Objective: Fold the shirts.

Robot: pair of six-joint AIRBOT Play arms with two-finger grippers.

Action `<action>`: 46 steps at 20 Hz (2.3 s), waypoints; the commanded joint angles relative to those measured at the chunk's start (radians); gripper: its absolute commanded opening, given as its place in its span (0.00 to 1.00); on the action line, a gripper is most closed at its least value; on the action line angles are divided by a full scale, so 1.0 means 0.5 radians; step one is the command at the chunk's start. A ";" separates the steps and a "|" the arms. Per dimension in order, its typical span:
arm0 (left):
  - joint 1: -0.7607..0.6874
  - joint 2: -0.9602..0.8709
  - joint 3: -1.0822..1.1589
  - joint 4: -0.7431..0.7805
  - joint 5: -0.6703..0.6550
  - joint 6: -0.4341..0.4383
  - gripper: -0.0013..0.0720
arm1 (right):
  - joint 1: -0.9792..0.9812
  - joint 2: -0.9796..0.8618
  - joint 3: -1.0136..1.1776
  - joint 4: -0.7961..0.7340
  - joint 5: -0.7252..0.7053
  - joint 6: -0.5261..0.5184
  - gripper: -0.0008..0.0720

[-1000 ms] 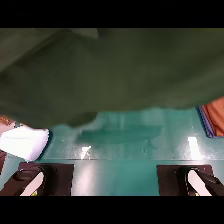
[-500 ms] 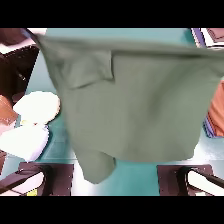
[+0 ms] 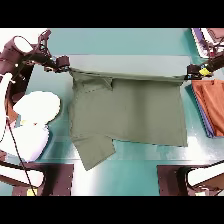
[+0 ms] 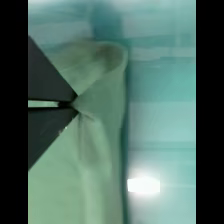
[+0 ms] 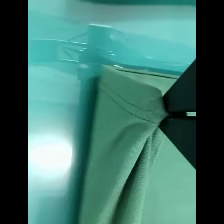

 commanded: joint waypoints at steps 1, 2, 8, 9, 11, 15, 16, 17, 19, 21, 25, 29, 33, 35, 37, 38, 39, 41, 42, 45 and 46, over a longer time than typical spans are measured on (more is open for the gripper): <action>0.002 -0.079 0.014 -0.001 0.143 0.019 0.05 | 0.004 -0.148 0.198 -0.006 -0.036 0.002 0.03; 0.002 -0.076 0.014 0.005 0.034 0.030 0.05 | 0.004 -0.120 0.201 -0.008 -0.025 0.002 0.03; -0.102 -0.066 -0.135 0.066 -0.485 0.101 0.05 | -0.016 0.256 -0.396 -0.012 -0.072 0.000 0.03; -0.140 -0.066 -0.206 0.066 -0.436 0.101 0.05 | -0.016 0.316 -0.547 -0.011 -0.123 0.000 0.03; -0.191 -0.066 -0.365 0.066 -0.312 0.101 0.05 | -0.016 0.390 -0.773 -0.008 -0.213 0.000 0.03; -0.193 -0.066 -0.522 0.082 -0.273 0.063 0.48 | -0.014 0.417 -0.962 0.012 -0.233 0.002 0.22; -0.194 -0.059 -0.521 0.080 -0.301 0.056 0.73 | -0.014 0.417 -0.964 0.013 -0.220 0.002 0.60; -0.194 -0.038 -0.520 0.081 -0.347 0.055 0.68 | -0.017 0.427 -0.962 0.011 -0.181 0.002 0.66; -0.194 0.060 -0.538 0.098 -0.446 0.058 0.67 | -0.054 0.517 -1.014 0.011 -0.129 0.001 0.64; -0.194 0.275 -0.693 0.204 -0.459 0.055 0.68 | -0.108 0.690 -1.160 0.011 -0.131 -0.001 0.61; -0.194 0.826 -1.356 0.217 -0.461 -0.009 0.68 | -0.242 1.073 -1.492 0.014 -0.134 -0.002 0.61; -0.195 1.307 -2.007 0.045 -0.442 -0.149 0.68 | -0.278 1.336 -1.666 0.014 -0.206 -0.002 0.61; -0.195 1.515 -2.314 -0.249 -0.341 -0.145 0.67 | -0.273 1.413 -1.670 0.073 -0.219 -0.002 0.61; -0.195 1.516 -2.374 -0.272 -0.283 -0.143 0.67 | -0.274 1.415 -1.670 0.114 -0.217 -0.002 0.61; -0.195 1.516 -2.422 -0.283 -0.230 -0.129 0.67 | -0.273 1.415 -1.670 0.119 -0.217 -0.002 0.61; -0.195 1.516 -2.446 -0.308 -0.200 -0.123 0.67 | -0.273 1.415 -1.670 0.119 -0.217 -0.002 0.61; -0.195 1.514 -2.473 -0.357 -0.159 -0.087 0.67 | -0.273 1.415 -1.670 0.118 -0.214 -0.002 0.61; -0.195 1.506 -2.520 -0.468 -0.105 -0.015 0.67 | -0.273 1.415 -1.670 0.119 -0.211 -0.002 0.61; -0.195 1.504 -2.541 -0.532 -0.083 0.031 0.67 | -0.273 1.415 -1.670 0.119 -0.211 -0.002 0.61; -0.195 1.504 -2.577 -0.603 -0.025 0.079 0.67 | -0.273 1.415 -1.670 0.119 -0.211 -0.002 0.61; -0.195 1.504 -2.576 -0.613 -0.026 0.079 0.64 | -0.274 1.415 -1.670 0.118 -0.203 -0.002 0.61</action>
